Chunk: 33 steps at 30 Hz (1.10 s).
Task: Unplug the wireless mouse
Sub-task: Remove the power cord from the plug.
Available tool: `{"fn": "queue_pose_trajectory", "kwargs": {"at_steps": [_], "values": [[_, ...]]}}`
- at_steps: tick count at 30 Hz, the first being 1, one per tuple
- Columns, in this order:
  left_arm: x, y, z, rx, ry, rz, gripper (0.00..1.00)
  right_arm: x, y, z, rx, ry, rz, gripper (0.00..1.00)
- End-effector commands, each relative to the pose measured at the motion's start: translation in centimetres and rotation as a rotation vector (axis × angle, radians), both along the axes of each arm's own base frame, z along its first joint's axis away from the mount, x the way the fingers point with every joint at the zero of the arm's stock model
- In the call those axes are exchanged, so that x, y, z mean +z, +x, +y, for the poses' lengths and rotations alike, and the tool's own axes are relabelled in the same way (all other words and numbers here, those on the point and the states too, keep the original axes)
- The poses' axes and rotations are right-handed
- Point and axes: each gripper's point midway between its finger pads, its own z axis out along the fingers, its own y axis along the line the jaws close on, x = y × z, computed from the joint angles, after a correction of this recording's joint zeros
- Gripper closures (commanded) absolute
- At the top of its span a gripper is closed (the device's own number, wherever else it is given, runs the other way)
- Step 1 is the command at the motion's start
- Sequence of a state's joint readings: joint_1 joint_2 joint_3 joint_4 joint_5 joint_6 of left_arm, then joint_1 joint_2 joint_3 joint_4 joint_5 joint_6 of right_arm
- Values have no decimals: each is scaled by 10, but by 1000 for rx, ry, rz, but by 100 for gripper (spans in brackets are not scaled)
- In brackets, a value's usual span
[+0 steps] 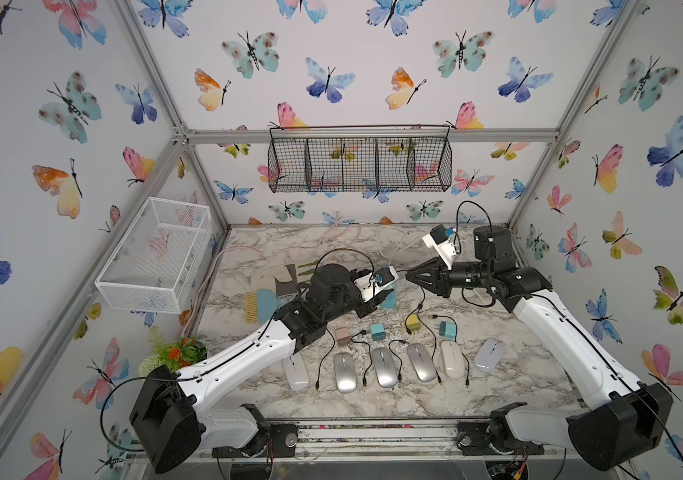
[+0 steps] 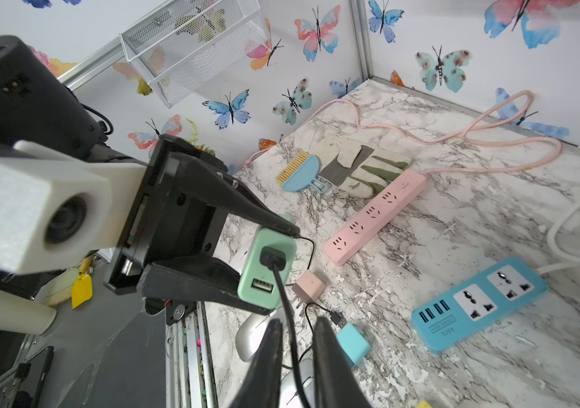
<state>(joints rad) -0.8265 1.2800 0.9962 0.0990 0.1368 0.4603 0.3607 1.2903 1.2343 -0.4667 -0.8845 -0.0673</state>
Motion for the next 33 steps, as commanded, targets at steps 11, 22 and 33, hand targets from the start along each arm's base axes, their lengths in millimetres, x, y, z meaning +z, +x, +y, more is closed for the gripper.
{"fn": "queue_pose_trajectory", "kwargs": {"at_steps": [11,22,33], "values": [[8,-16,-3,-87,18,-6,100,23,-2,-7,-55,28,-78,99],[-19,-15,-1,-84,105,44,100,58,28,-47,-441,85,-216,99],[-23,-13,9,1,6,111,100,-23,63,-144,-987,-387,-6,99]]}}
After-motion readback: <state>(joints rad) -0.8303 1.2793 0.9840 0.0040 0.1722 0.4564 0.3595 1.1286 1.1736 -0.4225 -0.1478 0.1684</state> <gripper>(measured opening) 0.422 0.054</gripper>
